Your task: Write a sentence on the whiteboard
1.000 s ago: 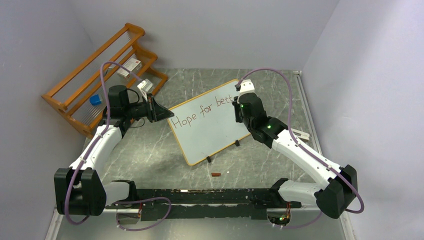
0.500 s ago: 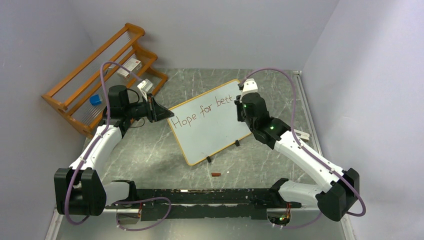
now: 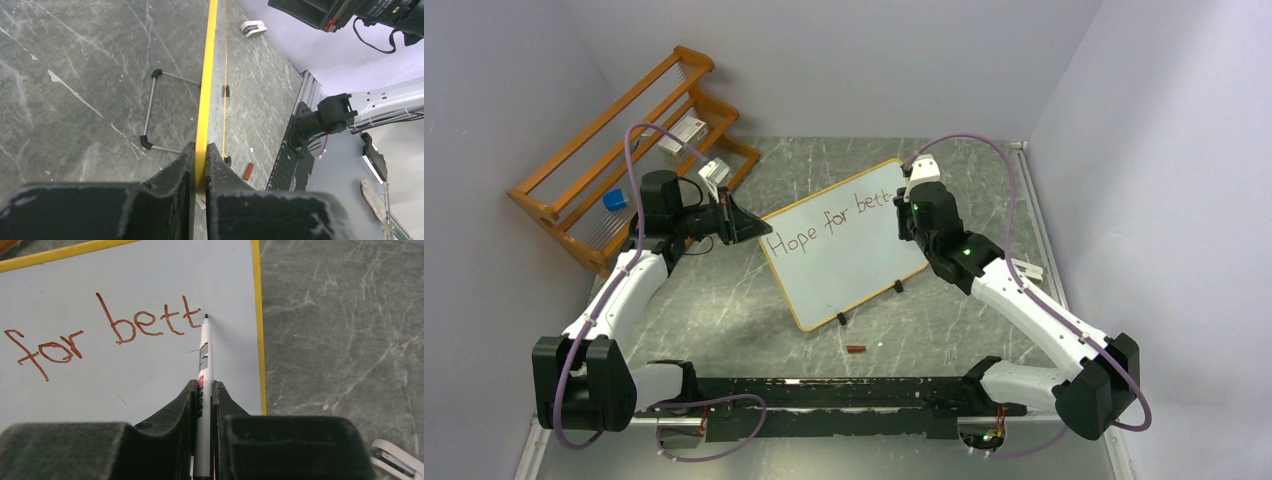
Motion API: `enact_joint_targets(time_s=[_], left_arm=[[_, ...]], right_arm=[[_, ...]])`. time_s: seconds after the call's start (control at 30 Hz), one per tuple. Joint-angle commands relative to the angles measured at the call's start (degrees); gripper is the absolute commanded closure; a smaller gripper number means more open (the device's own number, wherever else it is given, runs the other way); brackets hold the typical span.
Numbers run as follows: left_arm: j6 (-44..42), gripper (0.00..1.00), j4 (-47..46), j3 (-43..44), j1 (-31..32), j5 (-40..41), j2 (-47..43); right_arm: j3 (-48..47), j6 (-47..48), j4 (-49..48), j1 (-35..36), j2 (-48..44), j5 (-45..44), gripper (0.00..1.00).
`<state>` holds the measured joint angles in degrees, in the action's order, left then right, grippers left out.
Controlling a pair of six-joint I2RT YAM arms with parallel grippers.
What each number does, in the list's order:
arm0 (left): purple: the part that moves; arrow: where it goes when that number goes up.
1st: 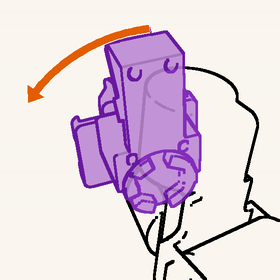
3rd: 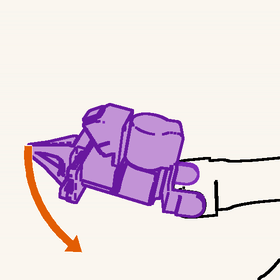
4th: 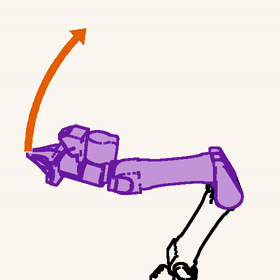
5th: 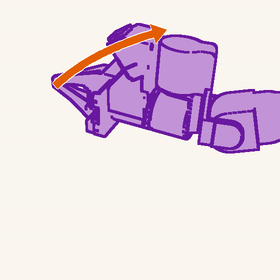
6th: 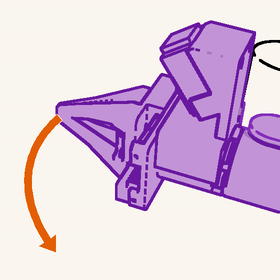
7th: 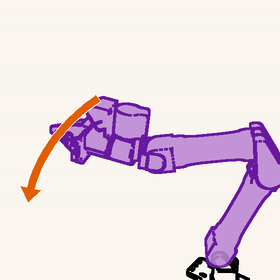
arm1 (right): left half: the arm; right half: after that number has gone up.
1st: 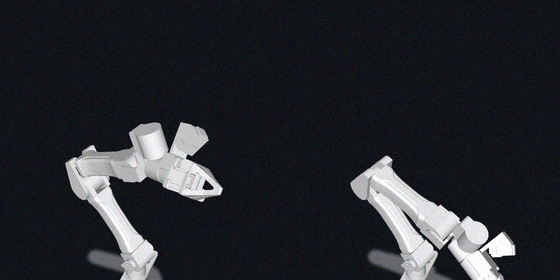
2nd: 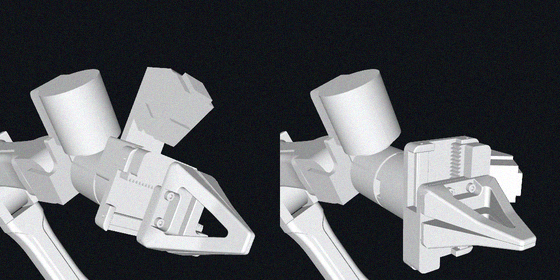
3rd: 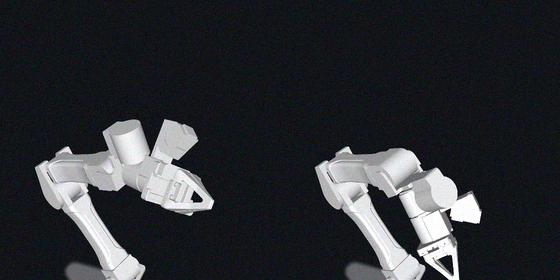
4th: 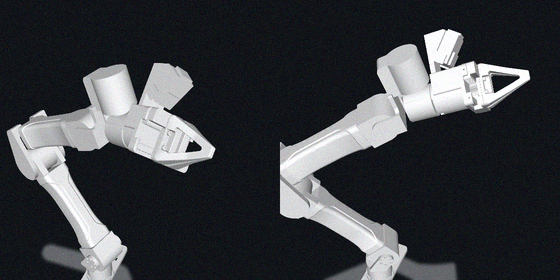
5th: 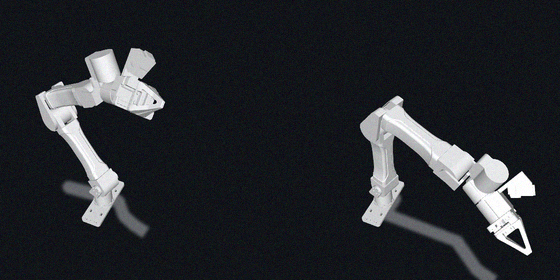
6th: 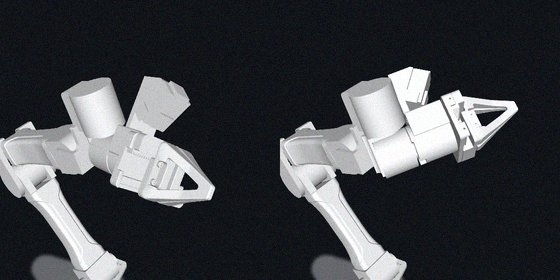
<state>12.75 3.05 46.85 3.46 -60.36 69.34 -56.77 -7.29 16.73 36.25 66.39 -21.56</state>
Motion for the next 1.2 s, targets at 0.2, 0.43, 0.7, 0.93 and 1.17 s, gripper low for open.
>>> enact_joint_targets(time_s=[0.2,0.43,0.7,0.93,1.17], left_arm=[[-4.20,0.95,5.06,-1.32,0.93,4.02,2.03],[-4.18,0.95,4.99,-1.32,0.93,4.02,2.03],[-4.21,0.95,5.04,-1.32,0.93,4.02,2.07],[-4.19,0.95,5.10,-1.32,0.93,4.03,2.03],[-4.17,0.95,5.08,-1.31,0.93,4.02,2.05]], right_arm=[[-1.15,0.32,-2.01,-1.13,1.49,0.44,1.00],[-1.32,0.43,-2.15,-1.36,1.84,-0.71,1.00],[-1.75,0.52,-2.72,-1.51,2.25,-1.30,1.00],[-2.01,0.69,-3.39,-1.50,2.43,-1.56,1.00],[-2.32,1.03,-4.28,-1.49,2.32,-0.56,1.00]])
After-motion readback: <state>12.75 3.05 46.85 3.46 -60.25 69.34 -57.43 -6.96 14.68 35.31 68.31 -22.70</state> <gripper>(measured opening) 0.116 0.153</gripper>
